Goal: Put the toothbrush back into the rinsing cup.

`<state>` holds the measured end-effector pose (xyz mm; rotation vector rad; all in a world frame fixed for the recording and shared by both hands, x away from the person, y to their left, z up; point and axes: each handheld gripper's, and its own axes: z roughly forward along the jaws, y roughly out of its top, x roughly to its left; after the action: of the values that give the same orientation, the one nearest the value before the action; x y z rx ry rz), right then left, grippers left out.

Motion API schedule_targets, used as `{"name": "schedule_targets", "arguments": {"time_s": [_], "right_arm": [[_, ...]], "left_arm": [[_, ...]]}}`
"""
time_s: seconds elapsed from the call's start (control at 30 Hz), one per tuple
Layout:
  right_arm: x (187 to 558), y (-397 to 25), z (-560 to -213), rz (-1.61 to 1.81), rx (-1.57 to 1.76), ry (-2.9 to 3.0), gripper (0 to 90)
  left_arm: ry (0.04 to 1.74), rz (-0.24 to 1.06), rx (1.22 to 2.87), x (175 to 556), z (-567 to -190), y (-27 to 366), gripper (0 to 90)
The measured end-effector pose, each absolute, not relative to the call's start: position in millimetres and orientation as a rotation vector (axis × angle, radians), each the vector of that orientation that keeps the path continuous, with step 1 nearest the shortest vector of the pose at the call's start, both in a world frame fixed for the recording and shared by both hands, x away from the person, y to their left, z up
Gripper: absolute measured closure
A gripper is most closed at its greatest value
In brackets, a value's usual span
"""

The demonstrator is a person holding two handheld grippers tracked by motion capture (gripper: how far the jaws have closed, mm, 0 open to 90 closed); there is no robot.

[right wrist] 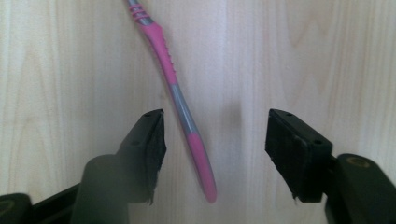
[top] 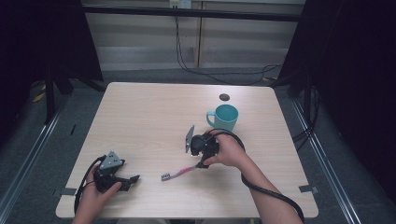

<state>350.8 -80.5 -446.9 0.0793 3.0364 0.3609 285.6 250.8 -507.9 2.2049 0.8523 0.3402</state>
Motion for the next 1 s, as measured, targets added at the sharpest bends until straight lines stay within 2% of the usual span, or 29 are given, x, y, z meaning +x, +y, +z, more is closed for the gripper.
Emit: {"name": "schedule_targets", "arguments": {"time_s": [0.37,1.0], "right_arm": [[346.2,-68.9,-452.4,0.325,0.001,3.056,45.4],[346.7,-49.9,-458.0,0.307,-0.062,3.08,48.4]], "left_arm": [[0.851,0.338,2.206,285.8,-507.9,250.7,13.7],[0.856,0.341,2.203,285.6,-508.0,250.3,13.6]]}}
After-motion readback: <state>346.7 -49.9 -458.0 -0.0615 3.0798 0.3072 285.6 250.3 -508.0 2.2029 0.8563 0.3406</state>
